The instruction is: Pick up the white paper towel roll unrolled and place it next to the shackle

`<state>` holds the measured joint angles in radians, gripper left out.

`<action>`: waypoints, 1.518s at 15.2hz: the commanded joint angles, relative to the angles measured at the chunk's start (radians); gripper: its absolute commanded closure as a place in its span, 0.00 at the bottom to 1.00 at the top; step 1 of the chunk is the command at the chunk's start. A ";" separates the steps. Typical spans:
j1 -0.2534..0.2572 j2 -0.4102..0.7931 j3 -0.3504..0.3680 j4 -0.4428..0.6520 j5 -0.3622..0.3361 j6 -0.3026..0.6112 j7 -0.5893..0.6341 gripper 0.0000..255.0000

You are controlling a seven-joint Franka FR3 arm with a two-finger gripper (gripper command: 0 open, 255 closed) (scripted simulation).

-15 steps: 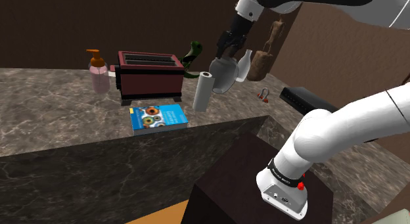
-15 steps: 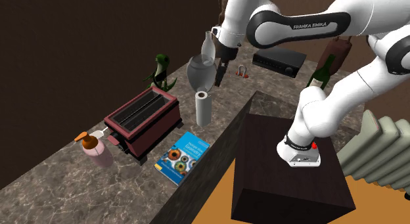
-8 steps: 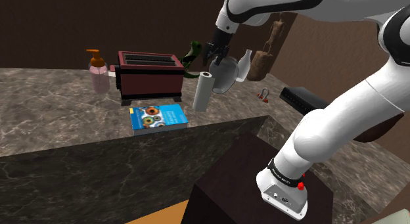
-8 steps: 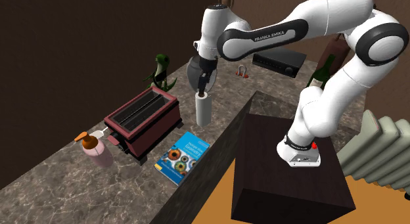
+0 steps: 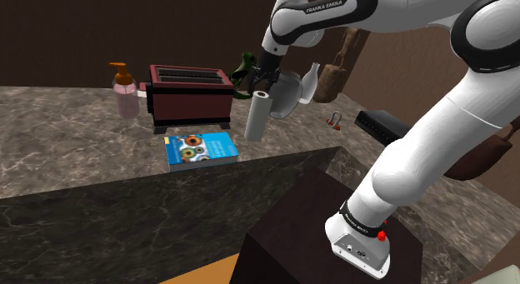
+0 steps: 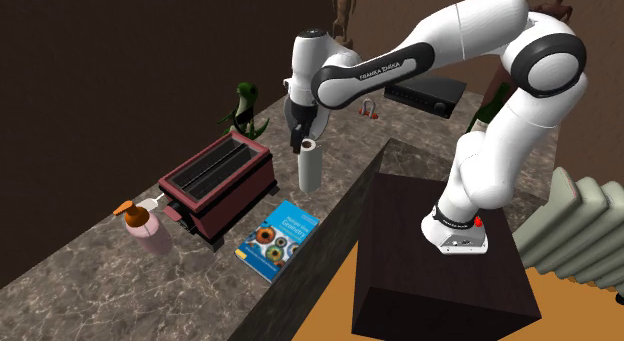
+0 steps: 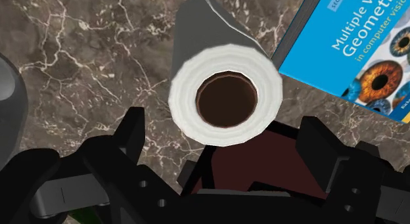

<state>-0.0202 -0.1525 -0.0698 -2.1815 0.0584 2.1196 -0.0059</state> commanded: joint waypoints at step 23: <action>0.001 0.011 0.000 0.002 0.001 0.009 0.000 1.00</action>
<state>-0.0201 -0.1379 -0.0704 -2.1878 0.0603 2.1407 -0.0083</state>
